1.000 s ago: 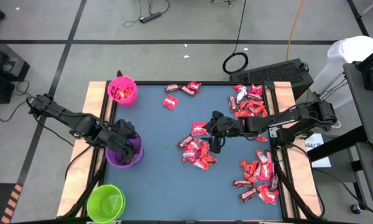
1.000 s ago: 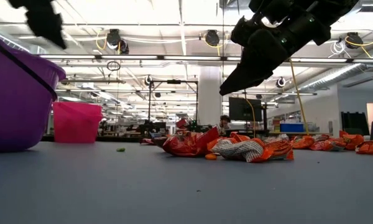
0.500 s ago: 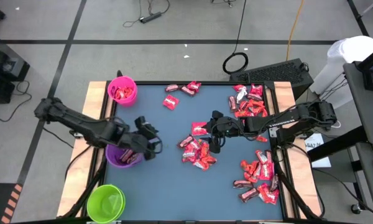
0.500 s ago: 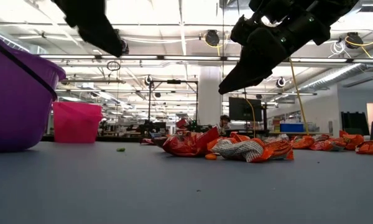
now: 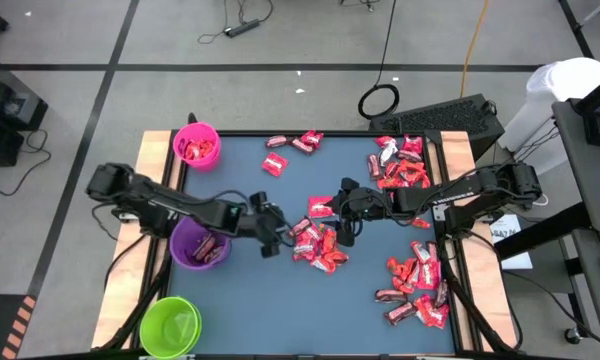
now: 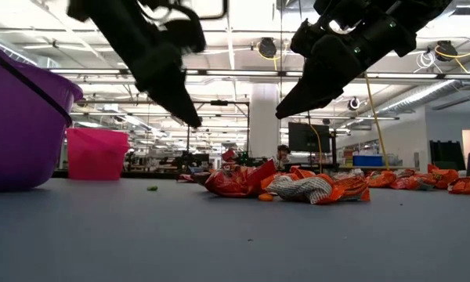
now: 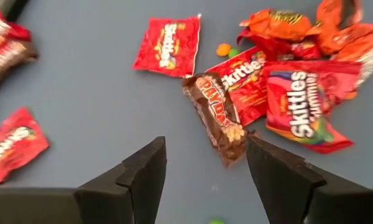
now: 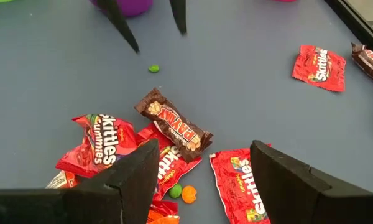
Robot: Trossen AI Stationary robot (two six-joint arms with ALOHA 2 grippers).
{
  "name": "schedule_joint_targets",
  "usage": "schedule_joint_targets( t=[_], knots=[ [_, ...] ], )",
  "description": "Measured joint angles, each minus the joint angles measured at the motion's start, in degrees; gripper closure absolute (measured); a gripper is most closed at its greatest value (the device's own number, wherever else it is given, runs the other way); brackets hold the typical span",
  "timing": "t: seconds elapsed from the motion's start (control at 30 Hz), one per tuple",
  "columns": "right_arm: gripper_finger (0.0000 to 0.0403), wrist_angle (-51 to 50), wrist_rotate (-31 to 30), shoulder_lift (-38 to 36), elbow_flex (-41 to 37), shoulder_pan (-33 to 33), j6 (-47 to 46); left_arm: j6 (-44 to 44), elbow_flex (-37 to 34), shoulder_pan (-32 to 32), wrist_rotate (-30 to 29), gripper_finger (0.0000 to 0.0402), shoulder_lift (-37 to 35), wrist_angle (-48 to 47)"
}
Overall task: Organize candy in baskets
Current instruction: Put the brown chocolate into the violet bucket
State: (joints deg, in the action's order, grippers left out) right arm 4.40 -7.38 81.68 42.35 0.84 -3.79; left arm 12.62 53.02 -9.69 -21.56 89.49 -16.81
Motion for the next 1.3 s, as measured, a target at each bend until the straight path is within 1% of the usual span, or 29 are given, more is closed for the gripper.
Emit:
schedule_joint_targets(
  t=[0.13, 0.23, 0.33, 0.47, 0.5, 0.77, 0.87, 1.0, 1.1, 1.3],
  knots=[
    [0.0163, 0.0, 0.0, 0.01, 0.0, 0.0, 0.07, -0.05, 0.02, 2.14, 1.13, 0.0175, 4.05, 2.99],
    [0.0163, 0.0, 0.0, -0.01, 0.0, 0.0, 0.15, -0.01, 0.0, 3.59, 3.05, 0.0175, 6.49, 5.14],
    [0.0163, 0.01, -0.02, 0.0, 0.0, 0.0, 0.15, -0.12, -0.01, 4.73, 5.88, 0.0175, 8.02, 7.27],
    [0.0163, 0.0, 0.0, -0.01, 0.0, 0.0, 0.16, -2.49, -0.01, 5.66, 12.06, 0.0175, 9.47, 8.74],
    [0.0163, 0.02, -0.02, 0.01, 0.0, 0.0, 0.17, -2.59, -0.01, 5.79, 12.74, 0.0175, 9.78, 9.7],
    [0.0163, -0.02, -0.01, 0.01, 0.0, 0.0, 0.15, -2.65, -0.01, 6.78, 12.8, 0.0175, 12.78, 11.89],
    [0.0163, -0.09, -0.02, -0.01, 0.0, 0.02, 0.17, -4.47, 0.02, 6.69, 12.82, 0.0177, 13.57, 12.09],
    [0.0163, -0.09, -0.02, 0.01, 0.0, 0.02, 0.17, -5.98, 0.02, 6.69, 13.66, 0.0202, 13.97, 12.14],
    [0.0163, -0.11, -0.02, -0.01, 0.0, 0.02, 0.17, -6.27, 0.02, 6.69, 14.53, 0.0235, 13.97, 12.08],
    [0.0163, -0.11, -0.02, 0.0, 0.0, 0.02, 0.16, -7.62, 0.04, 6.67, 14.21, 0.0306, 13.96, 12.19]
  ],
)
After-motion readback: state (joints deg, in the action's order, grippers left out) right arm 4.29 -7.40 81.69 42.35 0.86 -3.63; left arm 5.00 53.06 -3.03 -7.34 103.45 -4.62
